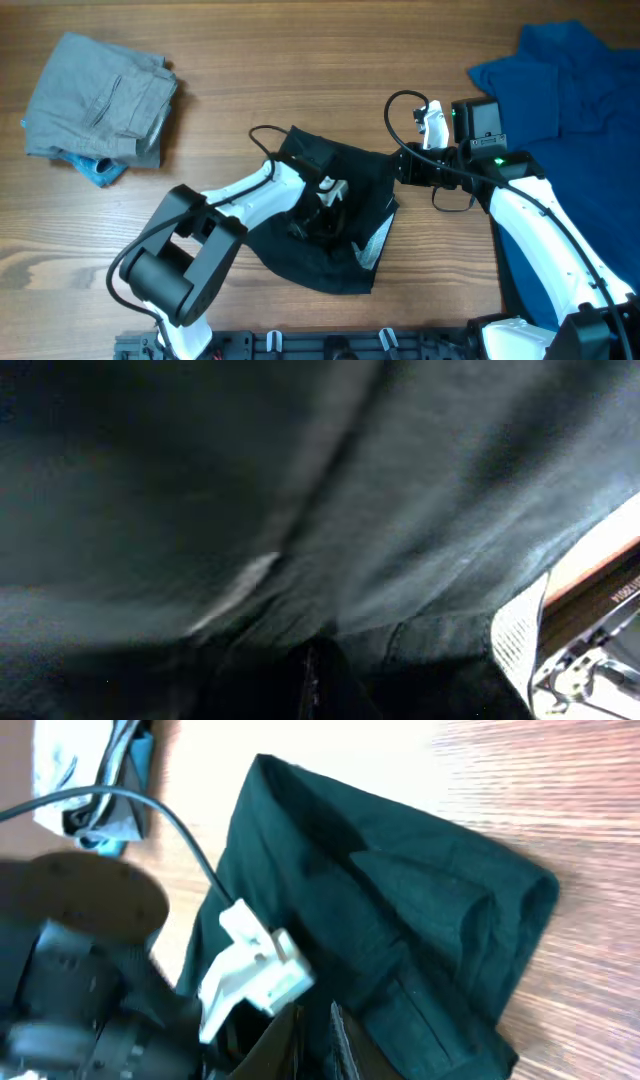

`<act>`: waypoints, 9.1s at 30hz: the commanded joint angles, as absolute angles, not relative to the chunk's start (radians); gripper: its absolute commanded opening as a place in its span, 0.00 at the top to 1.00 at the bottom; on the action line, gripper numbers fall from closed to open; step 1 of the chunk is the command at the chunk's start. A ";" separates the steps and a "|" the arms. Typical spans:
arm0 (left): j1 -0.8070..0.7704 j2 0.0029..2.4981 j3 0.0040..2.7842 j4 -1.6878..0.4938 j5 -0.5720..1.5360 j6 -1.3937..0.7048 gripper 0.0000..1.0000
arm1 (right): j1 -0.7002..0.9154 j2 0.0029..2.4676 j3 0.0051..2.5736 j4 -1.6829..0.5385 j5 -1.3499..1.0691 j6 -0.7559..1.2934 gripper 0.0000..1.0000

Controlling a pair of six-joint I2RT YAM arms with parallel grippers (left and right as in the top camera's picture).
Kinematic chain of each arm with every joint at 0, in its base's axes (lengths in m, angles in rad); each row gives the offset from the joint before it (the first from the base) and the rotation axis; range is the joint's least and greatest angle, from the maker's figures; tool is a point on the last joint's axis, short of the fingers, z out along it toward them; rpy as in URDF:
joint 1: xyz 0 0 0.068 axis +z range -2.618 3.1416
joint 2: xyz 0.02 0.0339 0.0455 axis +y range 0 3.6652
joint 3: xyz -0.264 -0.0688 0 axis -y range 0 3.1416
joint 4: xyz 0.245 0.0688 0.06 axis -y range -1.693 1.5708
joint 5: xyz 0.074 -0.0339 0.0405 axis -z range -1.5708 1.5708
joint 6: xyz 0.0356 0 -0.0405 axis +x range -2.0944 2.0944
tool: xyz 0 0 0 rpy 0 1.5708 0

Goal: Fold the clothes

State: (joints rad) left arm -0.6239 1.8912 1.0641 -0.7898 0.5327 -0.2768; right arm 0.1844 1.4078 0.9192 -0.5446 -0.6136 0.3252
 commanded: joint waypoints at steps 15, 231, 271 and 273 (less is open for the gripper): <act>-0.055 1.750 1.359 -1.101 0.425 -0.292 0.82 | 0.727 1.527 0.542 -0.508 -0.469 0.795 0.93; -0.143 1.132 1.951 -1.486 0.274 0.199 0.00 | 0.170 0.485 1.047 -0.790 -0.163 -0.071 0.00; -0.143 1.132 1.951 -1.486 0.274 0.199 0.00 | 0.166 0.004 0.005 0.018 -0.207 -0.052 0.01; -0.143 1.132 1.951 -1.486 0.274 0.199 0.00 | 0.166 0.004 0.005 0.018 -0.207 -0.052 0.00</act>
